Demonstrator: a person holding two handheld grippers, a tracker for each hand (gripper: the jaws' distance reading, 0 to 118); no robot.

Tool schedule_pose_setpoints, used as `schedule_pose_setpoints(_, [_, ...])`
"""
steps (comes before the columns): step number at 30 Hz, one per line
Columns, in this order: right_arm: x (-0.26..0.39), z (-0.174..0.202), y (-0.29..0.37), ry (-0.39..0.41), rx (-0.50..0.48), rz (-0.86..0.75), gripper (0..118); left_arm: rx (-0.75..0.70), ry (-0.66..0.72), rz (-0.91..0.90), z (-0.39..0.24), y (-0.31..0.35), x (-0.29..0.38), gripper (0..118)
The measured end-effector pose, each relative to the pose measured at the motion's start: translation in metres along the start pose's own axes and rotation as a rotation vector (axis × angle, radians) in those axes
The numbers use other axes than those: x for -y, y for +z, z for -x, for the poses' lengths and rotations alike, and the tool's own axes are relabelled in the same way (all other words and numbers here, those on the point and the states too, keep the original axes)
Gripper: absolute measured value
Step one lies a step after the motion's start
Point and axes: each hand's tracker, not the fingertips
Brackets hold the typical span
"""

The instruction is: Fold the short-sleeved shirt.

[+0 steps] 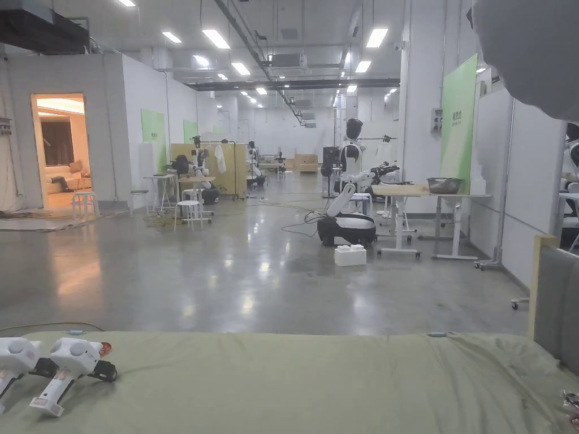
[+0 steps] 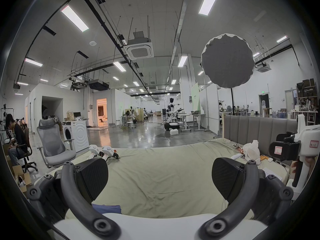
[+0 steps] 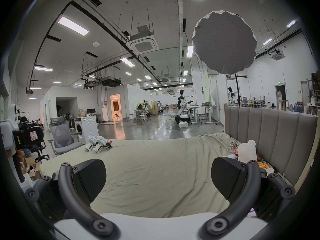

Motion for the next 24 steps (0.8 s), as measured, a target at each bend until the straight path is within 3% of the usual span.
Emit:
schedule_pose_setpoints(9, [0.0, 0.002, 0.0, 0.006, -0.006, 0.0, 118, -0.014, 0.013, 0.004, 0.003, 0.0, 0.001, 118])
schedule_pose_setpoints(18, [-0.003, 0.0, -0.002, -0.036, -0.037, 0.001, 118, -0.011, 0.014, 0.009, 0.003, 0.0, 0.0, 118])
schedule_pose_setpoints(22, [-0.011, 0.0, -0.007, -0.124, -0.07, 0.059, 118, -0.008, 0.02, 0.01, 0.003, -0.001, 0.0, 118])
schedule_pose_setpoints(24, [-0.016, 0.005, -0.008, -0.166, -0.027, 0.089, 118, -0.005, 0.025, 0.015, 0.002, -0.002, 0.0, 118])
